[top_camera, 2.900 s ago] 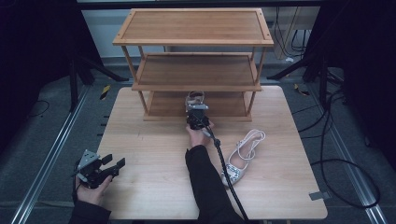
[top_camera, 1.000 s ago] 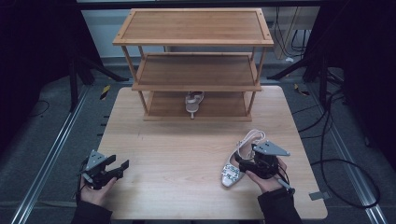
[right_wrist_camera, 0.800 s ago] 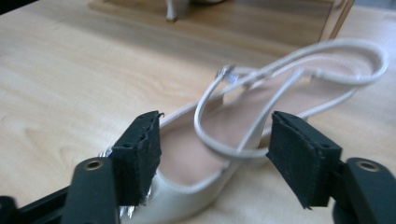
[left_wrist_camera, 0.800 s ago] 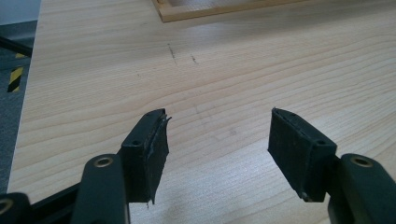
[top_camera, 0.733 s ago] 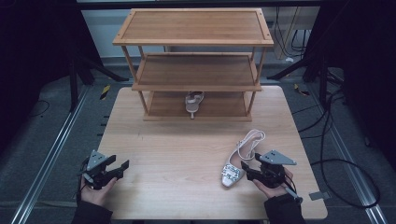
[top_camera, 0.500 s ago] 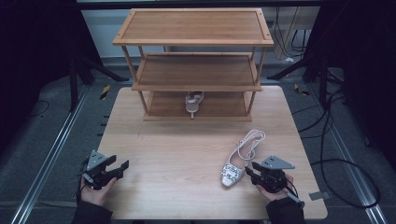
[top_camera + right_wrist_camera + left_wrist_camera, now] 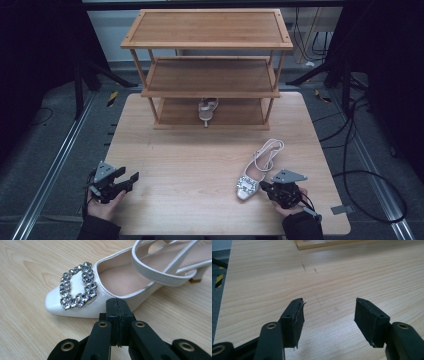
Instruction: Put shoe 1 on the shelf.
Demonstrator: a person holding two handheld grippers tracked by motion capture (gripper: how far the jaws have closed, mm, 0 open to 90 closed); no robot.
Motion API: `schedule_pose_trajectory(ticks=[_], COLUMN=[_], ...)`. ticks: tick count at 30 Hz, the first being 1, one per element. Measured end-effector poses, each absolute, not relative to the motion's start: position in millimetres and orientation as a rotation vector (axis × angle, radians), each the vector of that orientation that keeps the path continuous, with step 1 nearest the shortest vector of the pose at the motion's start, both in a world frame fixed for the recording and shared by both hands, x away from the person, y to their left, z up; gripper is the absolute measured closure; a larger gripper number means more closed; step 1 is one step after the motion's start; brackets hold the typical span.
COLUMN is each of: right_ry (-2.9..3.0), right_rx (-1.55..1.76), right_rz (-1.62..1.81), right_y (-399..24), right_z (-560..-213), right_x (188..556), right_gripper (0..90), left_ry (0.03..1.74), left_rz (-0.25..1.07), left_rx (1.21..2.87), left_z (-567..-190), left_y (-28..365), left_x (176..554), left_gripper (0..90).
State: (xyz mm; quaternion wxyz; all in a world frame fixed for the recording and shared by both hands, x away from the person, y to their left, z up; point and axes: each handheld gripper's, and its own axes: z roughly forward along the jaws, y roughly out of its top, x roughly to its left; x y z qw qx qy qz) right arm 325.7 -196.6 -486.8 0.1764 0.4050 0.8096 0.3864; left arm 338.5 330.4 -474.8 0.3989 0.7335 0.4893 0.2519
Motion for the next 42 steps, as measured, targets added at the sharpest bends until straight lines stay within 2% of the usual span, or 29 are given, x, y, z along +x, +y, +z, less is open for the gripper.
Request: schedule_pose_trajectory(ticks=[9,22,27,32,38,42], right_ry=[2.309,2.165,2.192,2.157,1.998,1.956], right_rx=[1.106,1.146,1.159,1.141,1.155,1.184], right_rz=[1.117,1.008,1.069,1.266,1.291,1.296], right_y=[-178.9,-96.6,-89.3,-101.2,-143.6,-177.4], right_z=[-490.5,-493.3,-491.0,-463.2,-432.7,-428.4], right_x=[328.1,347.0,343.6,330.1,320.5,318.4], right_gripper=[89.4,87.0,75.1,60.8,40.7,30.5], left_ry=[1.24,1.24,1.242,1.239,1.239,1.239], left_rz=[0.64,0.647,0.646,0.647,0.646,0.645], left_rx=[1.859,1.864,1.856,1.855,1.852,1.851], left_z=[-475.1,-474.9,-474.5,-474.0,-473.7,-473.8], left_y=[329.8,330.3,331.9,332.4,332.0,331.8], left_x=[338.9,339.0,339.0,338.6,338.3,338.2], left_gripper=[39.4,39.5,39.6,39.5,39.3,39.2])
